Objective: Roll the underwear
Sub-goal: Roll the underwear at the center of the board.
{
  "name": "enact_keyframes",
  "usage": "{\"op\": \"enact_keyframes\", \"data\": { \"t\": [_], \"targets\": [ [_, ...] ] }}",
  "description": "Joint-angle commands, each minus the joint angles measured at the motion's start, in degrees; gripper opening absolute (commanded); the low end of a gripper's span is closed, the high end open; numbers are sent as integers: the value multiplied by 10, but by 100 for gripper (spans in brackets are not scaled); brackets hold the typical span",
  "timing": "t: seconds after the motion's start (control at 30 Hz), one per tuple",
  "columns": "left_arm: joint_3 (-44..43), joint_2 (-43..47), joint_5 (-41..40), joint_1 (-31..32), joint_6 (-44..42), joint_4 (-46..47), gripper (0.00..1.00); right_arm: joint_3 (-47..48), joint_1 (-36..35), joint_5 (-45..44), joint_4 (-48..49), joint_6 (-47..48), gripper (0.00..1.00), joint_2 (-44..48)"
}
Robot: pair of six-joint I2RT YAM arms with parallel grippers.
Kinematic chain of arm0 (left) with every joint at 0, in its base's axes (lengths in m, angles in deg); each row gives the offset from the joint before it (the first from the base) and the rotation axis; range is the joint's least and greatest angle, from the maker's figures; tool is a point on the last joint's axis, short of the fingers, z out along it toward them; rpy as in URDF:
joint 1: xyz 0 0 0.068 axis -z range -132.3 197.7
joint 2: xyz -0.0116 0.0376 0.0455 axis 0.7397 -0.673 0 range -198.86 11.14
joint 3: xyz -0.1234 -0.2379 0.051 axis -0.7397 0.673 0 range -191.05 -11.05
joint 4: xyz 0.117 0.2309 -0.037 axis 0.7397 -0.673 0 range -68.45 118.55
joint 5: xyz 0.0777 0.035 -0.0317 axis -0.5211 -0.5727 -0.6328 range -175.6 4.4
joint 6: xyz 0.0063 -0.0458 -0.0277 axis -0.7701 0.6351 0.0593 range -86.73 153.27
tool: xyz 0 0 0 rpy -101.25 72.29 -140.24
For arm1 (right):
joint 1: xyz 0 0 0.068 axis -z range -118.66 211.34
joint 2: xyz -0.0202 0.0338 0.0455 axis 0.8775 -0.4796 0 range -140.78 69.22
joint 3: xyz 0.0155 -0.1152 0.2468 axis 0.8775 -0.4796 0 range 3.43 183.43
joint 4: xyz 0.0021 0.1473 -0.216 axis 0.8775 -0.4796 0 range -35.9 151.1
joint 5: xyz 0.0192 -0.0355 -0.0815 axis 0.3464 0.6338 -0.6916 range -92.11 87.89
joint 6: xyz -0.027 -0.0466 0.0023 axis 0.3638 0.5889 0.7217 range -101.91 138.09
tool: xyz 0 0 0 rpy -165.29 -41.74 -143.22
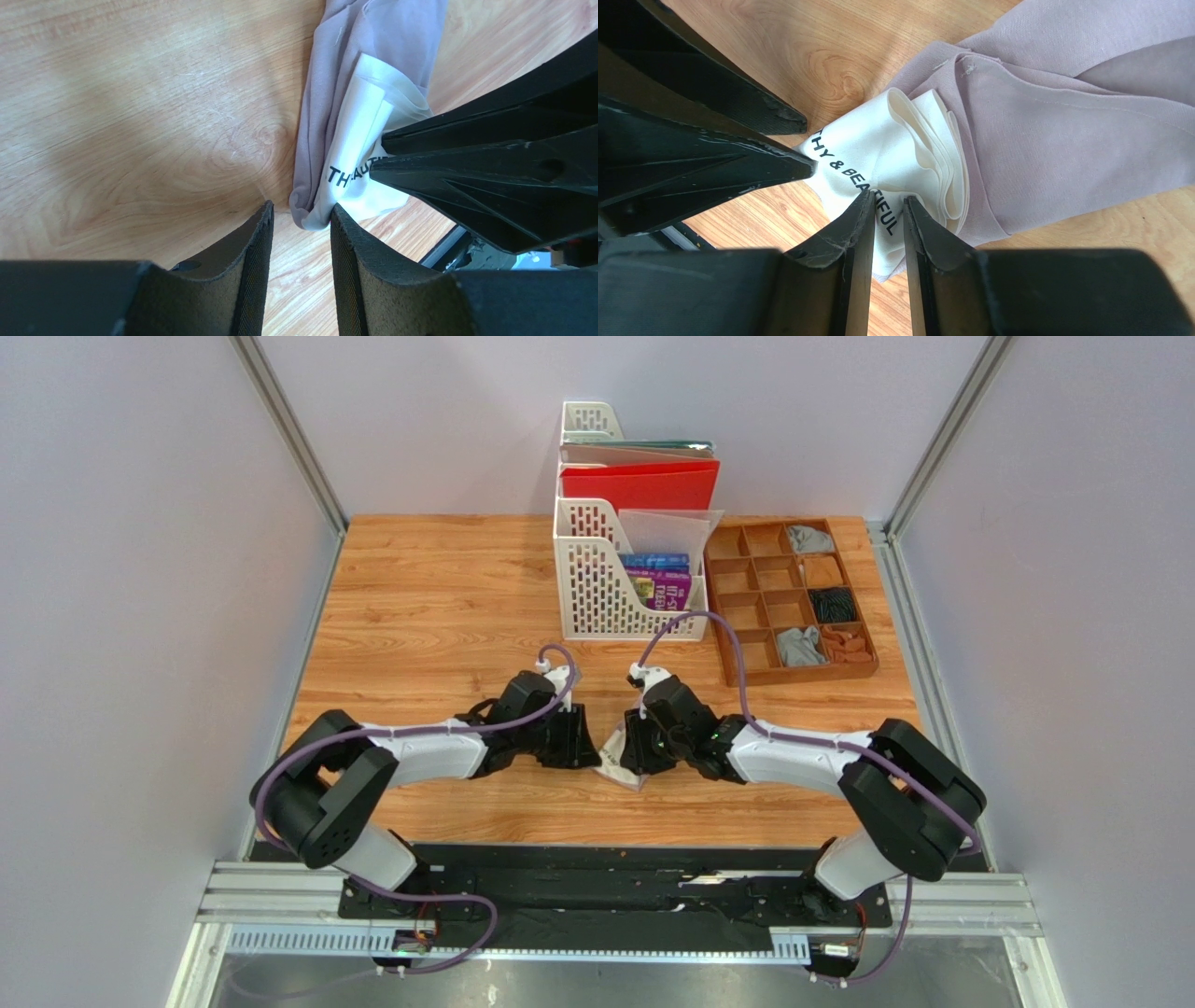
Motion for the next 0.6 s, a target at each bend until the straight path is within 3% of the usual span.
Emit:
{"op": "enact_keyframes", "data": {
  "t": [0.0,0.3,0.4,0.43,0.5,0.57],
  "targets": [
    [-4,-16,23,2,1,56,41,-5,-2,-14,-9,-1,26,7],
    [-4,-62,46,9,5,88,38,-5,-2,-8,-3,1,27,3],
    [3,-61,55,11,8,101,27,1,-2,-6,-10,5,34,9],
    [4,-60,56,11,10,103,17,4,-2,-6,-16,7,36,17],
    [7,-59,55,11,12,104,9,12,-2,-11,-37,11,43,32],
    [8,-55,54,11,17,106,6,13,-3,-16,-49,11,45,65]
  ]
}}
